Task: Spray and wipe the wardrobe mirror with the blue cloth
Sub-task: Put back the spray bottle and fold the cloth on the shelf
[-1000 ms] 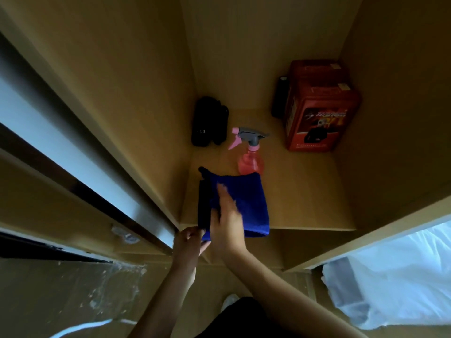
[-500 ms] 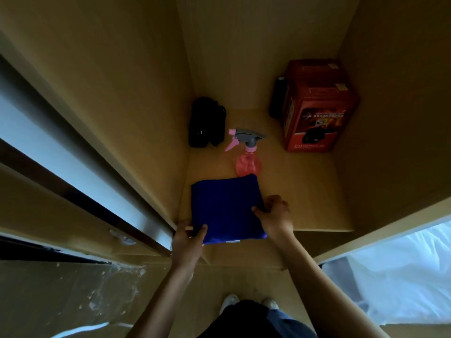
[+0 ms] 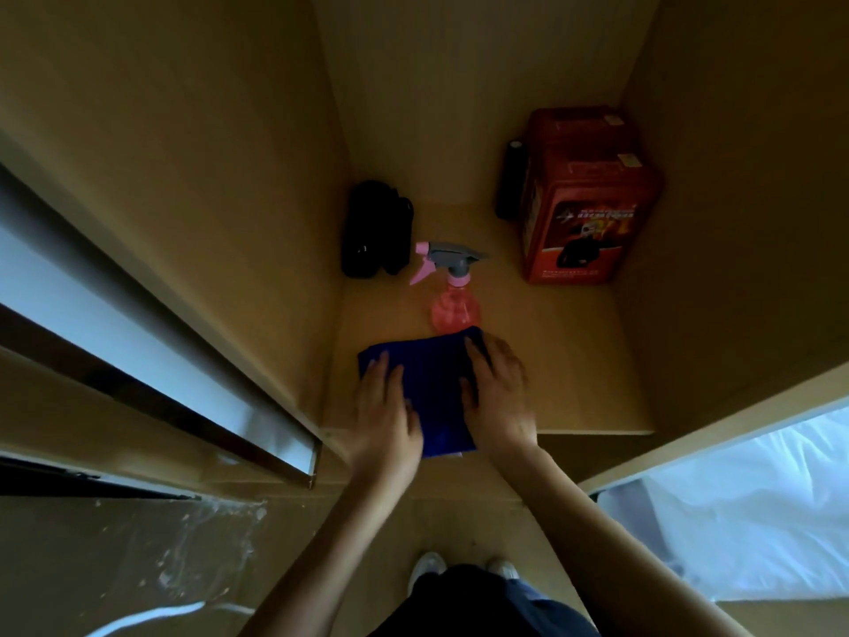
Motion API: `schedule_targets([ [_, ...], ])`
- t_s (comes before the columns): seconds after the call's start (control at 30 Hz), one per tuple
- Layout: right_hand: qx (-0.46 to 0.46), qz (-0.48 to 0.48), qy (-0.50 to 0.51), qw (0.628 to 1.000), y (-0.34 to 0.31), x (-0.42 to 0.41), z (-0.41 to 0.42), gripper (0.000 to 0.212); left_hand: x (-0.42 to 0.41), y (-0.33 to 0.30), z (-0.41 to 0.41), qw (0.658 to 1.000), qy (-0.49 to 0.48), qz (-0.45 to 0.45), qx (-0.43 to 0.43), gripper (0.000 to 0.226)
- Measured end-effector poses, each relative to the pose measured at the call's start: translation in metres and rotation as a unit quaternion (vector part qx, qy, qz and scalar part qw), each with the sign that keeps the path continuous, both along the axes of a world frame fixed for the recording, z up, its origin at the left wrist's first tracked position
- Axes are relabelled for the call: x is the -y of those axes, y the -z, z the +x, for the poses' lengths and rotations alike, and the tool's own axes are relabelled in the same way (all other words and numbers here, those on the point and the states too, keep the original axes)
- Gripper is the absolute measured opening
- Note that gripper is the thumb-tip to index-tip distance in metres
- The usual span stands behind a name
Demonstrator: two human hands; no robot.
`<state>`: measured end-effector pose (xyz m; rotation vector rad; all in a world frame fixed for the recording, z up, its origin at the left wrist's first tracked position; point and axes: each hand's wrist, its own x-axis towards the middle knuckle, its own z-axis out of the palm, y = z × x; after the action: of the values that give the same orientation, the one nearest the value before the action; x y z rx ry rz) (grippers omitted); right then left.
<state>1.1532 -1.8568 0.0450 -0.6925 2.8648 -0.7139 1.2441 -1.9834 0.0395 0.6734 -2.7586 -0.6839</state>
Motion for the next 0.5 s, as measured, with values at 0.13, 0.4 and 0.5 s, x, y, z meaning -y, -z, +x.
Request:
schedule_targets([
  [0.13,-0.043,0.125,-0.122,0.984,0.017,0.020,-0.005,0.064,0.010,0.025,-0.029,0.988,0.084,-0.098,0.083,0.062],
  [0.4,-0.050,0.144,-0.131,0.980,0.037,0.016,-0.006,0.064,0.013,0.039,-0.029,0.981,0.081,-0.141,0.108,0.055],
  [0.5,-0.031,0.138,-0.129,0.982,0.037,0.011,-0.006,0.066,0.010,0.043,-0.029,0.978,0.084,-0.148,0.118,0.055],
])
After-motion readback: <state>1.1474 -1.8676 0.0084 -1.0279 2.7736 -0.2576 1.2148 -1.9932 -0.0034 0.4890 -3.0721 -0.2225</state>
